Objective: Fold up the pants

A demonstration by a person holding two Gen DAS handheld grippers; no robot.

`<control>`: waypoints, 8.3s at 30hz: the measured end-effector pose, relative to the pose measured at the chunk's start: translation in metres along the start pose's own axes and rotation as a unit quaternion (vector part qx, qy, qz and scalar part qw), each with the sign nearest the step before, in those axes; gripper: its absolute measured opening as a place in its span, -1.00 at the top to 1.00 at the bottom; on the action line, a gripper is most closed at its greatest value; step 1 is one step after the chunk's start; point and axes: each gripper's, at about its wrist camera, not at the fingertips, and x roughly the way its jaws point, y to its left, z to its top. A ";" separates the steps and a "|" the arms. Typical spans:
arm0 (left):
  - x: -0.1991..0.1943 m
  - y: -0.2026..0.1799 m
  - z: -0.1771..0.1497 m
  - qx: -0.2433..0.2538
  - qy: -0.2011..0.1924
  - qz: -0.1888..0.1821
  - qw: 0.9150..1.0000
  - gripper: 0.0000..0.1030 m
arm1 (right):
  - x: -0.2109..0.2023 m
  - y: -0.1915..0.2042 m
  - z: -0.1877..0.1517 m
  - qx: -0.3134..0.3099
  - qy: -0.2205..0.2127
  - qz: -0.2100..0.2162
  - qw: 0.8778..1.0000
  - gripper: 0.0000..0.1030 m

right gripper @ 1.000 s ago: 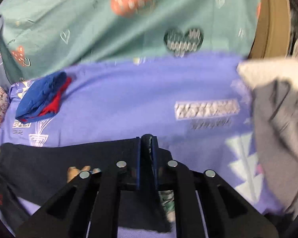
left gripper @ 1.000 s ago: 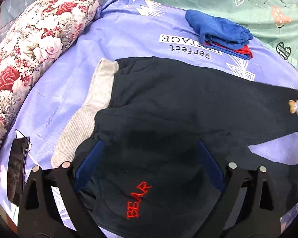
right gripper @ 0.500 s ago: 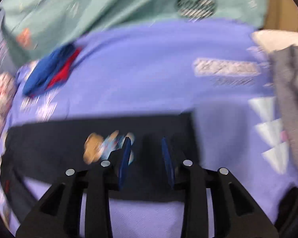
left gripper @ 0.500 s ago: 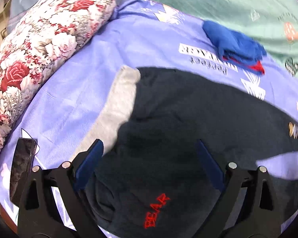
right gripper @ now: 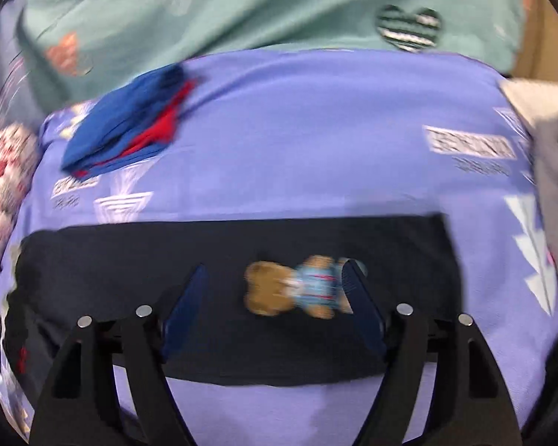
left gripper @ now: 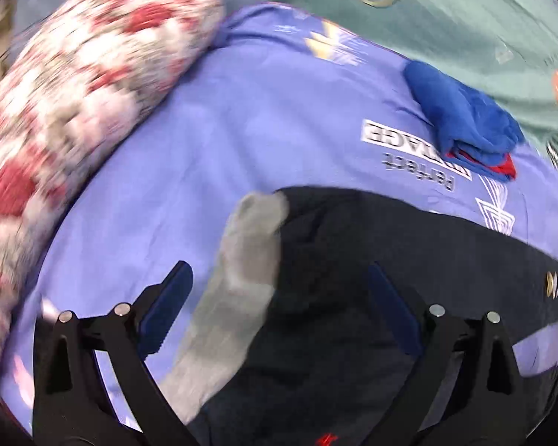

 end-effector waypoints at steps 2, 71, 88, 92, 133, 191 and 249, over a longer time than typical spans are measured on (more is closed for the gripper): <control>0.015 -0.009 0.007 0.023 0.012 -0.010 1.000 -0.87 | 0.014 0.034 0.007 -0.017 0.010 0.041 0.999 -0.51; 0.062 -0.050 0.033 0.117 0.009 0.048 0.992 -0.96 | 0.048 0.145 0.035 -0.082 0.017 0.078 0.994 0.07; -0.012 -0.046 -0.044 0.123 0.015 0.007 0.992 -0.96 | -0.071 -0.071 -0.057 0.085 0.039 0.046 0.995 -0.18; -0.025 -0.049 -0.081 0.137 0.035 -0.007 0.990 -0.96 | -0.093 -0.035 -0.132 -0.011 0.125 0.092 0.988 -0.18; -0.049 0.019 -0.077 0.125 0.043 -0.065 0.989 -0.96 | -0.122 -0.024 -0.109 -0.024 0.035 -0.036 0.998 -0.67; -0.078 0.060 0.005 0.106 -0.050 -0.225 0.967 0.67 | -0.042 0.163 0.010 -0.317 0.077 0.181 0.928 0.92; -0.026 0.080 -0.118 -0.148 0.161 -0.165 0.962 0.54 | -0.126 0.048 -0.174 -0.053 0.044 0.223 0.972 0.11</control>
